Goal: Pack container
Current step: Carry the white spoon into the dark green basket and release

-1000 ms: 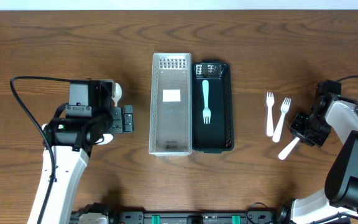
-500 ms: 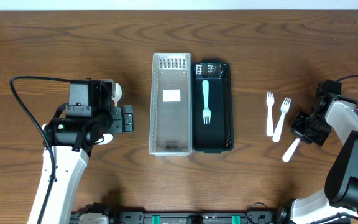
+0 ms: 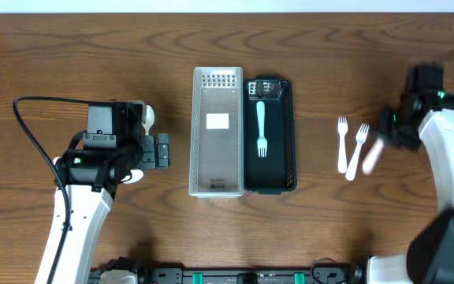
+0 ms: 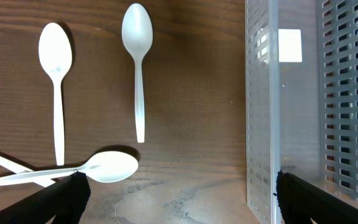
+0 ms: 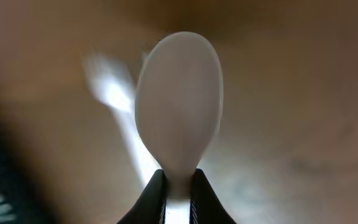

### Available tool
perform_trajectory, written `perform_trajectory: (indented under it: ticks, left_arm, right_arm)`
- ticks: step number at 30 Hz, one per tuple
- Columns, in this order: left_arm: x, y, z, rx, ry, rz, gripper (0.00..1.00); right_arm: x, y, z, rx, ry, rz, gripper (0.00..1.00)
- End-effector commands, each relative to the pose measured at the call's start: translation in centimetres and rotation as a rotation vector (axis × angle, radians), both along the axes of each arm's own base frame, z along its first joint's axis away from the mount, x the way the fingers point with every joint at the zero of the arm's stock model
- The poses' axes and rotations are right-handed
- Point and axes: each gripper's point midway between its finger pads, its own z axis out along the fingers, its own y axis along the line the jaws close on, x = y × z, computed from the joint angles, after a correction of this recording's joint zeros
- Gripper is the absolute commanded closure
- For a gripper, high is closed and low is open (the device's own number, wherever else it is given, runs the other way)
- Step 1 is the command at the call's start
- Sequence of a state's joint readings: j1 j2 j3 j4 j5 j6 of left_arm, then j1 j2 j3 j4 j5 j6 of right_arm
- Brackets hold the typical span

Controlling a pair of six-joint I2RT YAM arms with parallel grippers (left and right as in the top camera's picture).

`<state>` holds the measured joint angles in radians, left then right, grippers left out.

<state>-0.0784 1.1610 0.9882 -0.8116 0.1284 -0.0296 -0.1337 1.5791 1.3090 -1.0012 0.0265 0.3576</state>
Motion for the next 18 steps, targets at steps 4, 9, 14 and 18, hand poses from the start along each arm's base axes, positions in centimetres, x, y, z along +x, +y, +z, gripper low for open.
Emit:
perform_trajectory:
  ticks: [4,9,14,18]
  left_arm:
    - [0.3,0.1,0.6,-0.005,-0.014,0.006,0.02]
    - [0.3,0.1,0.6,-0.005,-0.014,0.006,0.02]
    - [0.3,0.1,0.6,-0.005,-0.013,0.006,0.02]
    - [0.3,0.1,0.6,-0.005,-0.013,0.006,0.02]
  right_arm:
    - [2.9,11.0,9.6,0.021,-0.272,0.280,0.99]
    - [2.6,18.0,7.1,0.081,-0.225,0.363,0.99]
    - [2.4,22.9,1.1,0.081,-0.085,0.417,0.99]
    - [1.7,25.2,-4.2,0.049,0.039,0.466,0.99]
